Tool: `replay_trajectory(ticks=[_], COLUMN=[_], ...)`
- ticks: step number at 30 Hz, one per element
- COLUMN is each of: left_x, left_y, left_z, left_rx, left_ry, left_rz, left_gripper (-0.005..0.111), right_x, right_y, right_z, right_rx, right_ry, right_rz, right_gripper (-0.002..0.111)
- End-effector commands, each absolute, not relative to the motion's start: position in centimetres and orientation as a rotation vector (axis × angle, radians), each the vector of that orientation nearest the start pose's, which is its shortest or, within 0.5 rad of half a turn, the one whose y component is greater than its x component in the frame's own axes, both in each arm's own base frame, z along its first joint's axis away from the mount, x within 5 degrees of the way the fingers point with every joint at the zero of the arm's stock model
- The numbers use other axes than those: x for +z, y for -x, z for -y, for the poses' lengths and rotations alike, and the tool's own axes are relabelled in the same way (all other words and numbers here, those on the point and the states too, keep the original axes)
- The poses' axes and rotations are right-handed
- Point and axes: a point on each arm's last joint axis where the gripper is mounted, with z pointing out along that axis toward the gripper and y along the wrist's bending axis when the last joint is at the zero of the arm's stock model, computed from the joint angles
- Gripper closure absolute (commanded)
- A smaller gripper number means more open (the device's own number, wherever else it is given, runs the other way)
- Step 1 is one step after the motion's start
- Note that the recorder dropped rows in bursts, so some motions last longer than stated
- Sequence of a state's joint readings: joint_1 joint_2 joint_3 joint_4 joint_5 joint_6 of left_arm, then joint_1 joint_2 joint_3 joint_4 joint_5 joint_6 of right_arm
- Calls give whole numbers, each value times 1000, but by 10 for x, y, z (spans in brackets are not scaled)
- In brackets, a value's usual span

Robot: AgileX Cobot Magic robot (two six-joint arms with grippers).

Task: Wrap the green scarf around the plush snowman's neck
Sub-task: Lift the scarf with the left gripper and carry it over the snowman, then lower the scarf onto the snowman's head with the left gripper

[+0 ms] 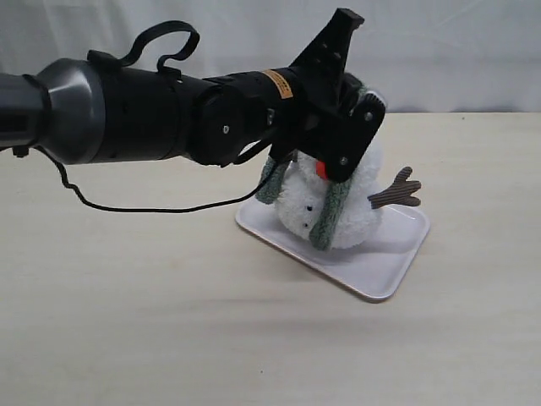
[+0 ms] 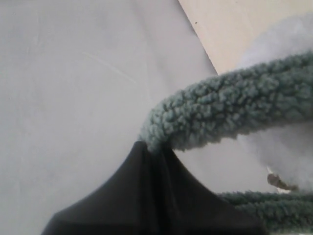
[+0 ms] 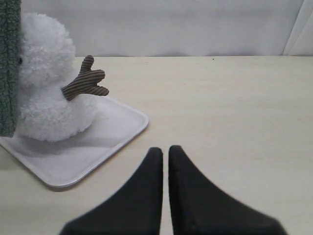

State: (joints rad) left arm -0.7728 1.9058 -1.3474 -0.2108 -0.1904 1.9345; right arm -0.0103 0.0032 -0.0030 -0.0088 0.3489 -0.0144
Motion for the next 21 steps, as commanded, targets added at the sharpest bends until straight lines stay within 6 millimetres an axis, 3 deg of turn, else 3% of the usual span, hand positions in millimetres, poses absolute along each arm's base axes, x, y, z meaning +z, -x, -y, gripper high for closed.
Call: replay_trajectory(ticks=[1,6,14,21], left_x=[276,276,234,221], left_y=[-321,-325,-345,-349], left_z=[325,332,332,332], left_rx=[572,541,552,552], left_ry=[-1658,-1684,-1750,-1769], left_rz=[-739,-753,-802,-816], left_gripper=[107,107,107,107], right_x=[182,182,182,182], right_y=[-53,-53,-53,-53], right_z=[1,1,1,1], right_rx=[-22,-22,-22,-22], right_ry=[7,7,7,7], right_rz=[-1829,-1829,-1829,-1829], right_gripper=[104,104,104,104])
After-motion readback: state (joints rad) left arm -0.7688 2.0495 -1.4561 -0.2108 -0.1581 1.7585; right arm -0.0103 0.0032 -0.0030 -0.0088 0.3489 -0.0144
